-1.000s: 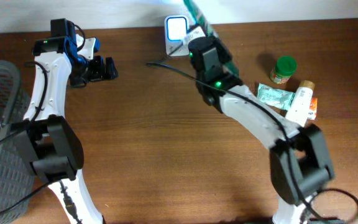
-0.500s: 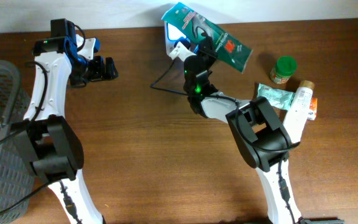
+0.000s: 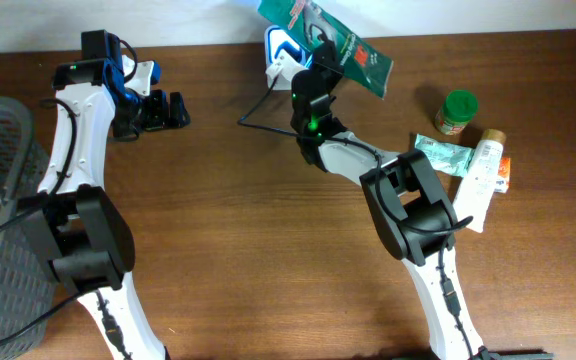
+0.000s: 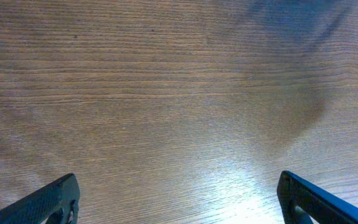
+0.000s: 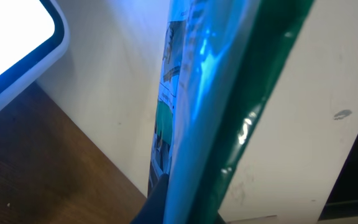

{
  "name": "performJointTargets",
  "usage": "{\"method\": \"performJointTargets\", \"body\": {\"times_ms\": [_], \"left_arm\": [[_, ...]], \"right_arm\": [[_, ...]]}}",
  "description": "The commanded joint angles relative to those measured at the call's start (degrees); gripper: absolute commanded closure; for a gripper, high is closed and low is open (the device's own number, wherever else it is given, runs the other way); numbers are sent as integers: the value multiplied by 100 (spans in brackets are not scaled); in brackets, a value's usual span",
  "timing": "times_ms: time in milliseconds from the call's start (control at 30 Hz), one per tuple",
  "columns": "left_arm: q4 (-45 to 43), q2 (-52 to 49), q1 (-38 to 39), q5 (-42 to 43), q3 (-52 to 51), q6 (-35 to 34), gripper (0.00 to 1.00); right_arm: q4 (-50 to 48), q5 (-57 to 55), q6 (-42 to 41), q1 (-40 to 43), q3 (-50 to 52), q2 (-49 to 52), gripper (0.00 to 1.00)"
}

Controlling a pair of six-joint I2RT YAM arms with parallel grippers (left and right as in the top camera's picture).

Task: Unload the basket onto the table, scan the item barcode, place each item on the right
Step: 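Raise the 3M packet to the scanner with the right gripper, then carry the 3M packet right and lower it onto the other items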

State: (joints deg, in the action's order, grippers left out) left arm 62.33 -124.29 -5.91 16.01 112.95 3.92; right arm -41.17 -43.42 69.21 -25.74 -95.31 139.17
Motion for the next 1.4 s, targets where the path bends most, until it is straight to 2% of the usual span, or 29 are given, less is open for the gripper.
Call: {"method": "performJointTargets", "body": {"times_ms": [0, 233, 300, 433, 500, 600, 667, 733, 833, 1000, 1133, 1367], "left_arm": [[-9, 46, -26, 0, 26, 111, 1], [-9, 46, -26, 0, 26, 111, 1], [-9, 46, -26, 0, 26, 111, 1], [-9, 46, -26, 0, 26, 111, 1], [-9, 46, -26, 0, 26, 111, 1], [-9, 46, -26, 0, 26, 111, 1], [-9, 46, -26, 0, 26, 111, 1], [-9, 46, -26, 0, 26, 111, 1], [-9, 46, -26, 0, 26, 111, 1], [-9, 46, -26, 0, 26, 111, 1], [-9, 46, -26, 0, 26, 111, 1], [-9, 46, -26, 0, 26, 111, 1]], "right_arm": [[-15, -15, -42, 35, -116, 81, 96], [-4, -317, 127, 17, -114, -267, 96], [472, -372, -138, 11, -114, -691, 96], [2540, -267, -2116, 26, -114, -2083, 96], [3209, -179, -2739, 24, -114, -2581, 96], [5060, 166, -4649, 39, -114, -3501, 96], [6673, 1333, -6454, 219, -114, -4129, 96], [7475, 2076, -7211, 498, -114, -4413, 96], [8771, 3716, -8343, 1532, -114, -4616, 96], [9794, 5842, -8605, 3436, -111, -4468, 96], [10290, 5816, -8603, 4437, 4, -4017, 96], [10032, 5521, -8397, 4833, 136, -2966, 95]]}}
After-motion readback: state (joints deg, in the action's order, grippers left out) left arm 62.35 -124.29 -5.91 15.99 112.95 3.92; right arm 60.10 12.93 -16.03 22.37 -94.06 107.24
